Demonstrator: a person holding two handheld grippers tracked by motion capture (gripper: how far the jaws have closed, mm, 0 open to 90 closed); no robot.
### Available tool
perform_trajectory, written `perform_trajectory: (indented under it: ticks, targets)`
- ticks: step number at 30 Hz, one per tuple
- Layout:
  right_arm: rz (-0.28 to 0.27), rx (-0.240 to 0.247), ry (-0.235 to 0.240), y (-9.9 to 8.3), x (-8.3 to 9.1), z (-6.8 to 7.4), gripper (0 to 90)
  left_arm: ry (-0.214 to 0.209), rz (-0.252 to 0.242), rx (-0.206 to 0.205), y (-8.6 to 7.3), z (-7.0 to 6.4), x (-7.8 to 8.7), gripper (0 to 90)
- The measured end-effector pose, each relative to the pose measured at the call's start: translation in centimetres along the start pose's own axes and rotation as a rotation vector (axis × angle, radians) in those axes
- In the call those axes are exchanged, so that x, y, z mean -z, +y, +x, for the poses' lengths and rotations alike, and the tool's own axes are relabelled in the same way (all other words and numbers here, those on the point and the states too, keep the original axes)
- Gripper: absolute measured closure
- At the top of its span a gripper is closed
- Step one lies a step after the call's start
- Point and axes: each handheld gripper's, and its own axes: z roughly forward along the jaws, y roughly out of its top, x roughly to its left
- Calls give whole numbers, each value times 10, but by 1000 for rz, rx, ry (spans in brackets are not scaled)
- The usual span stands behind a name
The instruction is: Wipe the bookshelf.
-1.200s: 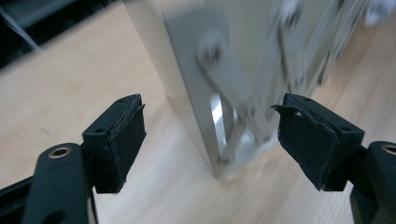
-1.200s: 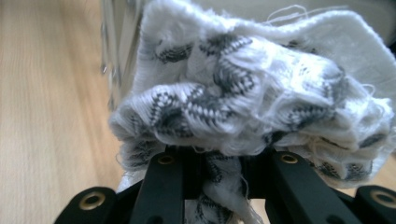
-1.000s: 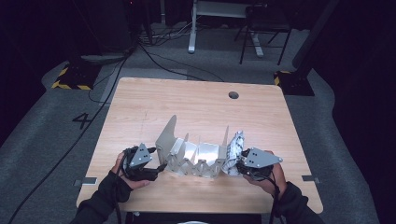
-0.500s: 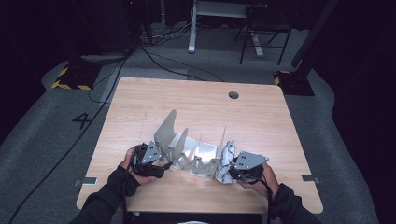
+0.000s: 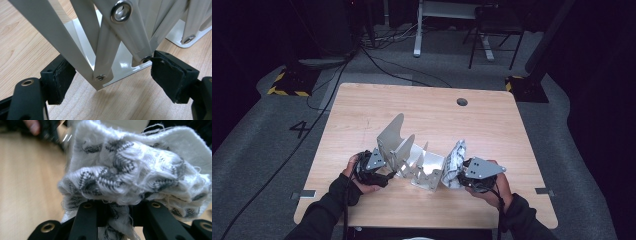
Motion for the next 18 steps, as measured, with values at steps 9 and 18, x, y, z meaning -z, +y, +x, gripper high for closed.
perform_trajectory:
  ticks: [9,18]
  targets:
    - [-23,-29,-88,4,-1,-29,738,-23,47,13,-2,0,-11,174]
    - [147,-67,-11,-30,-35,-26,739,-28,65,41,-5,0,-16,186]
